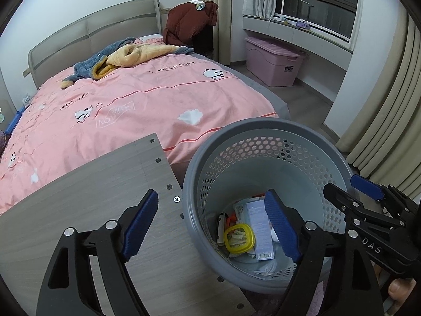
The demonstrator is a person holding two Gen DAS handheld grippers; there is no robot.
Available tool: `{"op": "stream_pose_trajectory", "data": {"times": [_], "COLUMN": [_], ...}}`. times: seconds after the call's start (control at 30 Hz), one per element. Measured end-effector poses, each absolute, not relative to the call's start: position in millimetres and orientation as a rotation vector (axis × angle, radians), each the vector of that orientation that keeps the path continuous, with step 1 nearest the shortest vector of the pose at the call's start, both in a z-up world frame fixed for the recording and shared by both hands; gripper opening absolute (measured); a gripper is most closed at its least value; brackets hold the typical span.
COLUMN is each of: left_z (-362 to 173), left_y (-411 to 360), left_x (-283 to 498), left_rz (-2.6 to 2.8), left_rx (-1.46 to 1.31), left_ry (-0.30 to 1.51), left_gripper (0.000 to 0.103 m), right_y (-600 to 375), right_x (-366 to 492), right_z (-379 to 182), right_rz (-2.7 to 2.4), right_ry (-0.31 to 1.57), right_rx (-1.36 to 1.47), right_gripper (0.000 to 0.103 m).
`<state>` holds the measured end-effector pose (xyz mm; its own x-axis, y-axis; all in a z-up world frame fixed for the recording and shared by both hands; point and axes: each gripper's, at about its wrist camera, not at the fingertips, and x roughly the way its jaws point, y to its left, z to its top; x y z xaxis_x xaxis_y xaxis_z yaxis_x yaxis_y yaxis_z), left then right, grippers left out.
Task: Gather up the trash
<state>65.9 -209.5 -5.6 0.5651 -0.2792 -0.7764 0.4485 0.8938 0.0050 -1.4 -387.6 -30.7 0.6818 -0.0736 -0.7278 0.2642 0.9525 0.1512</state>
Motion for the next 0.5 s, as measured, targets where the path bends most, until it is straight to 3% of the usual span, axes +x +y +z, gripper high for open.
{"op": "stream_pose_trajectory", "data": {"times": [0.5], "left_z": [-3.9], "left_y": [-206.8], "left_x": [66.2], "left_rz": [-0.410], "left_rx": [0.210], "left_ry": [0.867], "left_gripper": [0.079], "right_y": [-386.8], "right_x": [-2.0], "right_z": [-30.2], "right_rz": [-0.196], "right_ry": [0.798], "right_rx": [0.254], "right_gripper": [0.069]}}
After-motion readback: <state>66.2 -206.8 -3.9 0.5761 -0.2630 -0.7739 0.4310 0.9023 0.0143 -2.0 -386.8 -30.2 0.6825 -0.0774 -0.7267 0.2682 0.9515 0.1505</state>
